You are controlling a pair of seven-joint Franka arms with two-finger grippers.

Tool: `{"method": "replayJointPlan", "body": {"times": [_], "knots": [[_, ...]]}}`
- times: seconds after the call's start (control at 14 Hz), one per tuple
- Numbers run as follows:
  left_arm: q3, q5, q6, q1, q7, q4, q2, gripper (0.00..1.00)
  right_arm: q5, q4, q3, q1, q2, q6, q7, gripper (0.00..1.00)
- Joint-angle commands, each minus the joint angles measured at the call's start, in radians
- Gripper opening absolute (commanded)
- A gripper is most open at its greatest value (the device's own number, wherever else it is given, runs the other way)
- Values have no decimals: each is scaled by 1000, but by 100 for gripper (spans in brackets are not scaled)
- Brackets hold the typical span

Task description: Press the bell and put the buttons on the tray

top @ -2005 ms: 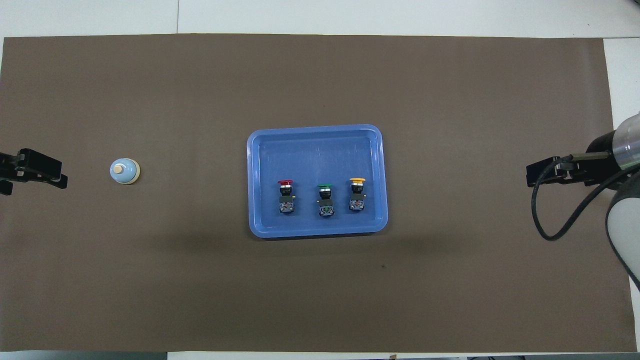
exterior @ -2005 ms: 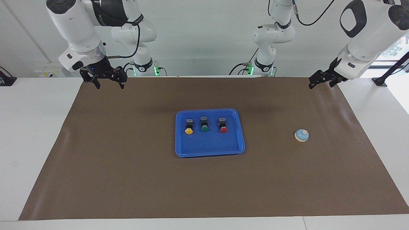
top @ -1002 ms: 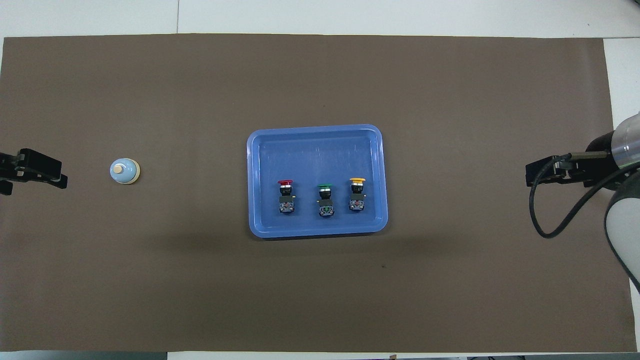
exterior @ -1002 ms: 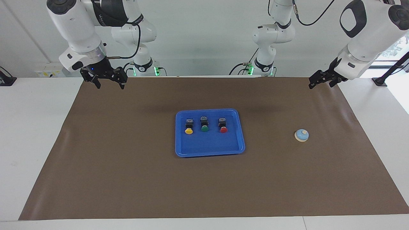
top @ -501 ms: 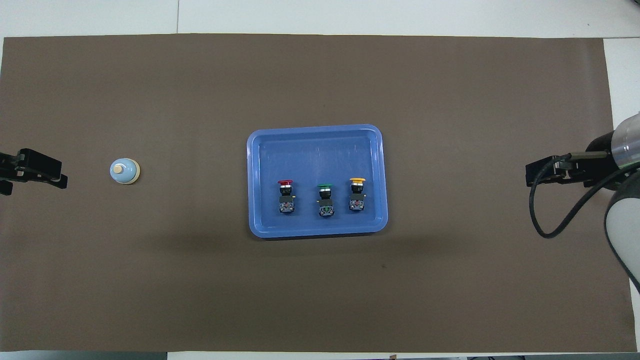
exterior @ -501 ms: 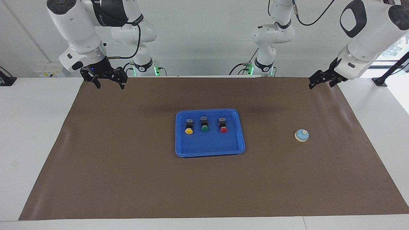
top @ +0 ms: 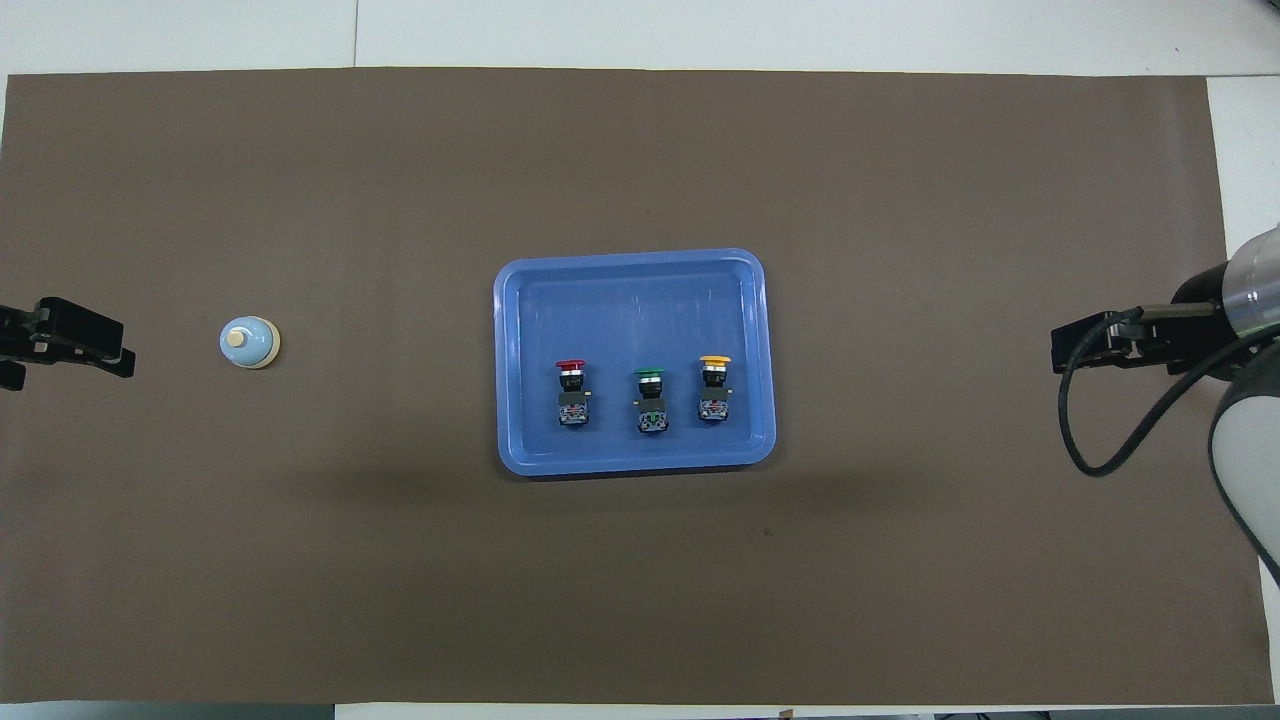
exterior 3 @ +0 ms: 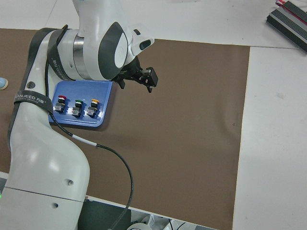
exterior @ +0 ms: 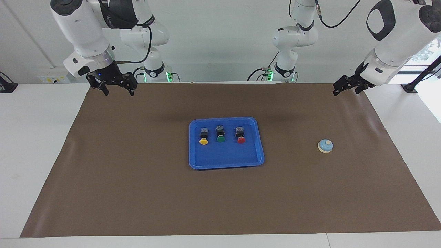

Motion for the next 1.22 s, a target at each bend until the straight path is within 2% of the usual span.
{"method": "replayJointPlan", "body": {"times": [0.0,0.86,0.93,1.0,1.07,1.15], "knots": [[15,-5,-3,-14,-7,-9,-16,100,-7,-21,14,-17,-19,0,6,100],[12,-5,0,-16,-25,-28,-27,100,-7,-20,14,-17,-19,0,5,100],[12,-5,61,-14,-19,-57,-36,85,-7,-20,14,-17,-19,0,5,100],[12,-5,133,-13,-28,-93,-47,43,-7,-20,14,-17,-19,0,6,100],[15,-5,171,-7,-31,-134,-65,5,-7,-20,14,-17,-19,0,5,100],[16,-5,186,10,-28,-166,-80,0,-7,-20,14,-17,-19,0,5,100]]}}
